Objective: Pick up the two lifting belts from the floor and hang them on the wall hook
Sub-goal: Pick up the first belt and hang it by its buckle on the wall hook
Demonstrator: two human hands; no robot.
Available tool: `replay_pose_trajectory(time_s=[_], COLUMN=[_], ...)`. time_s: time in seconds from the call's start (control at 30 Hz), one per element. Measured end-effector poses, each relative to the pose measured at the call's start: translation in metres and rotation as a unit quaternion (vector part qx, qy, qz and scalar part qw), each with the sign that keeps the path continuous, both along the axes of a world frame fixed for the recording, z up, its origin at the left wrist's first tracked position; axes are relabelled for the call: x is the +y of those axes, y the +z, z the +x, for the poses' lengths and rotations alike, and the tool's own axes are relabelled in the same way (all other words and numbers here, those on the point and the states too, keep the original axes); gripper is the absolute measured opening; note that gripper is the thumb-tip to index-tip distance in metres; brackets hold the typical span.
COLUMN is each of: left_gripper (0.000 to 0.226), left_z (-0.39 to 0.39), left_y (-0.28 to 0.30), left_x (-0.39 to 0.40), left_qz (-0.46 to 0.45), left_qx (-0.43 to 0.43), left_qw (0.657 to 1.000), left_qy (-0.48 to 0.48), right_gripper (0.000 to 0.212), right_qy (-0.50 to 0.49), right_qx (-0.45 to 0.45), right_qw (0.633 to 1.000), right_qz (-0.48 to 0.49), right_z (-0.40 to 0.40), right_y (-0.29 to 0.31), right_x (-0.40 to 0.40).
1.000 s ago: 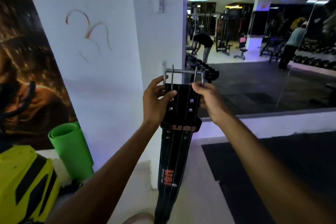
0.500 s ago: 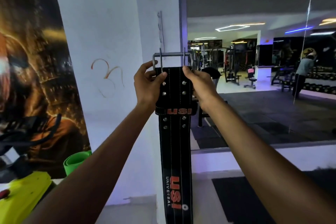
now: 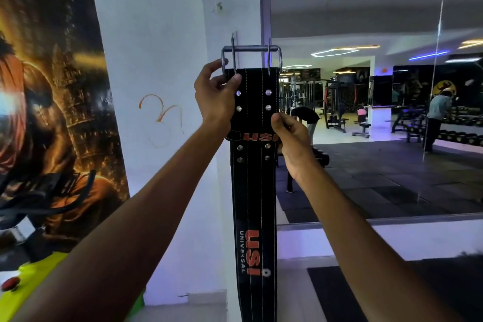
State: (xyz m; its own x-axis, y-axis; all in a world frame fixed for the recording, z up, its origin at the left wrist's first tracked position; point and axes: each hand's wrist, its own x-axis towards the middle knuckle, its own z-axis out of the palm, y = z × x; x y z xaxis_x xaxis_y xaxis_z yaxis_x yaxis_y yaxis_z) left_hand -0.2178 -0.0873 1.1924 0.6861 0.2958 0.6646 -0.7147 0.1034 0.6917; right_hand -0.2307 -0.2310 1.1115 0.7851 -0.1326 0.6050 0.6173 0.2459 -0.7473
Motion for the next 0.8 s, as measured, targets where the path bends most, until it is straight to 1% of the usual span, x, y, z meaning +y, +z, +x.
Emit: replay_pose_trajectory(time_s=[0.07, 0.17, 0.27, 0.33, 0.4, 0.5, 0.57, 0.63, 0.7, 0.8], left_gripper=[0.034, 0.032, 0.03, 0.029, 0.029, 0.029, 0.029, 0.03, 0.029, 0.03], left_z=[-0.002, 0.0, 0.0, 0.001, 0.001, 0.002, 0.002, 0.001, -0.002, -0.004], left_y=[0.002, 0.001, -0.003, -0.005, -0.005, -0.007, -0.009, -0.008, -0.006, -0.002], left_x=[0.0, 0.003, 0.005, 0.005, 0.005, 0.005, 0.004, 0.003, 0.002, 0.003], left_qz=[0.003, -0.007, -0.013, -0.018, -0.022, -0.024, -0.025, -0.033, -0.04, -0.046], left_qx=[-0.002, 0.011, 0.021, 0.025, 0.031, 0.04, 0.043, 0.044, 0.043, 0.04], left_qw=[1.0, 1.0, 1.0, 0.999, 0.999, 0.999, 0.999, 0.998, 0.998, 0.998], left_qy=[-0.003, -0.005, -0.01, -0.011, -0.01, -0.012, -0.017, -0.026, -0.034, -0.032], right_gripper=[0.019, 0.006, 0.012, 0.01, 0.012, 0.016, 0.015, 0.015, 0.022, 0.014], right_qy=[-0.006, -0.018, -0.028, -0.049, -0.061, -0.053, -0.046, -0.049, -0.041, -0.029], right_qx=[-0.009, -0.022, -0.031, -0.031, -0.032, -0.035, -0.018, 0.017, 0.065, 0.13], right_qw=[1.0, 1.0, 0.999, 0.998, 0.997, 0.997, 0.998, 0.997, 0.994, 0.985], right_qz=[0.003, -0.005, -0.024, -0.039, -0.039, -0.035, -0.038, -0.059, -0.082, -0.108], right_z=[-0.001, 0.001, 0.006, 0.01, 0.013, 0.012, 0.013, 0.016, 0.018, 0.01], right_y=[-0.001, -0.006, -0.015, -0.023, -0.032, -0.038, -0.044, -0.062, -0.094, -0.152], right_x=[0.002, 0.003, 0.003, 0.003, 0.005, 0.008, 0.007, 0.005, 0.005, 0.006])
